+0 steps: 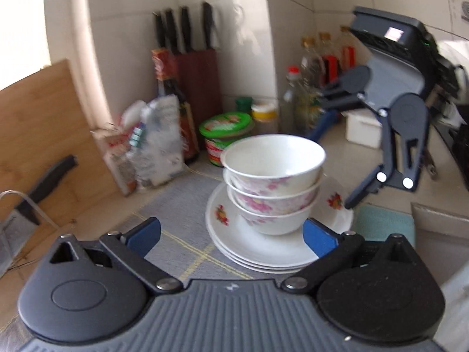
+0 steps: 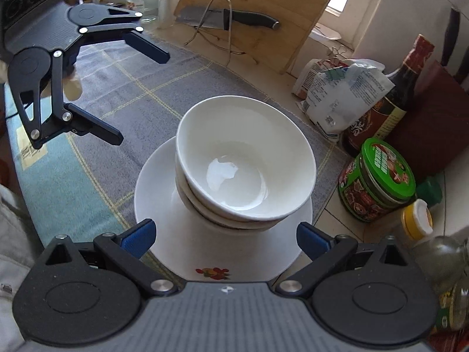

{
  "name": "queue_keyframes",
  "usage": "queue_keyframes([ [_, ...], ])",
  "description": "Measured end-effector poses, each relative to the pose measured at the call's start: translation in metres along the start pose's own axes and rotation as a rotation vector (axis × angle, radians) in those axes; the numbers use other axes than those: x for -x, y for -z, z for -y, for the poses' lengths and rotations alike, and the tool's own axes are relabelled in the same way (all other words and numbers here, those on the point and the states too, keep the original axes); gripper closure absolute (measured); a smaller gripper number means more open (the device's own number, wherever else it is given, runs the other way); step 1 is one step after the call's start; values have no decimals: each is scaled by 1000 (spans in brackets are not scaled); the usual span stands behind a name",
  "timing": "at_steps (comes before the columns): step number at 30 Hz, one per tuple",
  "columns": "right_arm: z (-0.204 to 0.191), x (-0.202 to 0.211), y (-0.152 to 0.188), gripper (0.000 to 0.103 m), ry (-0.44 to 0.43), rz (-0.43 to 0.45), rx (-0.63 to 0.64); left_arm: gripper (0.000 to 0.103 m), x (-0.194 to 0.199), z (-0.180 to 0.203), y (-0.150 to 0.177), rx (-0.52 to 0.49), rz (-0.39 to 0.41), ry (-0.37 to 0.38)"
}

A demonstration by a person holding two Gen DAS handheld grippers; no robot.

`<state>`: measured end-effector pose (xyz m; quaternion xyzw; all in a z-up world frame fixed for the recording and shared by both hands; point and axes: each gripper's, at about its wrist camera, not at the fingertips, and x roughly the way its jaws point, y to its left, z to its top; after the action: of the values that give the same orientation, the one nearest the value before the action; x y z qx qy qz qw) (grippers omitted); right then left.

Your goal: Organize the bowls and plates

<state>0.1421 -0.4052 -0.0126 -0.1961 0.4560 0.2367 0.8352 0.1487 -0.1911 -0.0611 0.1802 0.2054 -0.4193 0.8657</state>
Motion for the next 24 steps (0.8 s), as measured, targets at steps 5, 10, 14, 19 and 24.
queue_keyframes([
  [5, -39, 1, 2, 0, 96, -28, -340, 1, 26, -2, 13, 146, 25, -41],
  [10, -77, 11, 5, 0, 288, -53, -644, 1, 44, 1, 21, 277, -74, -105],
  [14, -105, 26, 8, 0, 408, -36, -804, 1, 63, 0, 20, 365, -101, -103],
  [19, -129, 47, 6, 0, 455, 18, -920, 1, 80, 9, 5, 342, -148, -183],
  [24, -140, 61, 3, 0, 512, 42, -932, 1, 90, 13, -5, 353, -165, -206],
])
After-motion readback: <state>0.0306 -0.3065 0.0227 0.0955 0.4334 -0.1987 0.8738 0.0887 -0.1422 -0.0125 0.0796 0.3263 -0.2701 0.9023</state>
